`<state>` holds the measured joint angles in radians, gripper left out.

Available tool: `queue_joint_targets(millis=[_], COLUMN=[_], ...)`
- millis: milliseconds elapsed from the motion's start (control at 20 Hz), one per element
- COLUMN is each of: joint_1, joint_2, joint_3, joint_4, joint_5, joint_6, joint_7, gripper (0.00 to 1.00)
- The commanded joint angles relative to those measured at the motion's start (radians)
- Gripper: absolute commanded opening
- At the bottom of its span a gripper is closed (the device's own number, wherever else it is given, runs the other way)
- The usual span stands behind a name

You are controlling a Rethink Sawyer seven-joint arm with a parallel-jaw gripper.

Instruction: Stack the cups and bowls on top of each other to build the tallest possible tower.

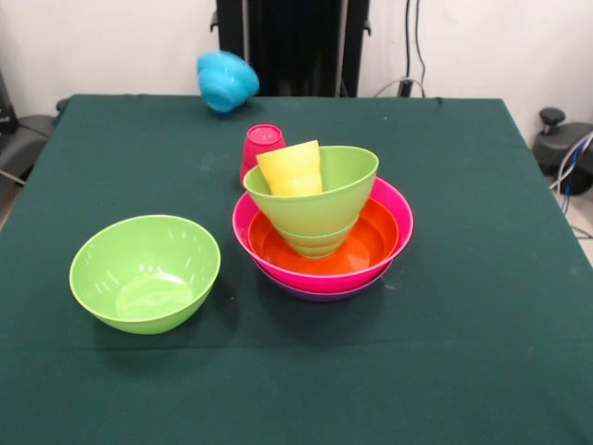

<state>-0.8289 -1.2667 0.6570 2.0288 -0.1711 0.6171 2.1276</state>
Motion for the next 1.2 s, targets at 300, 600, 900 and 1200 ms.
queue_joint_targets(millis=[300,600,900,1200], joint_1=[-0.024,-0.026,-0.020,-0.015], joint_2=[0.021,0.059,0.093,0.126], joint_3=[0.098,0.091,0.080,0.072], joint_4=[0.041,0.024,0.003,0.005], joint_5=[-0.023,-0.081,-0.125,-0.169], joint_6=[0.119,0.098,0.089,0.050], joint_7=[-0.222,-0.197,-0.183,-0.157], gripper=[1.00,1.00,1.00,1.00])
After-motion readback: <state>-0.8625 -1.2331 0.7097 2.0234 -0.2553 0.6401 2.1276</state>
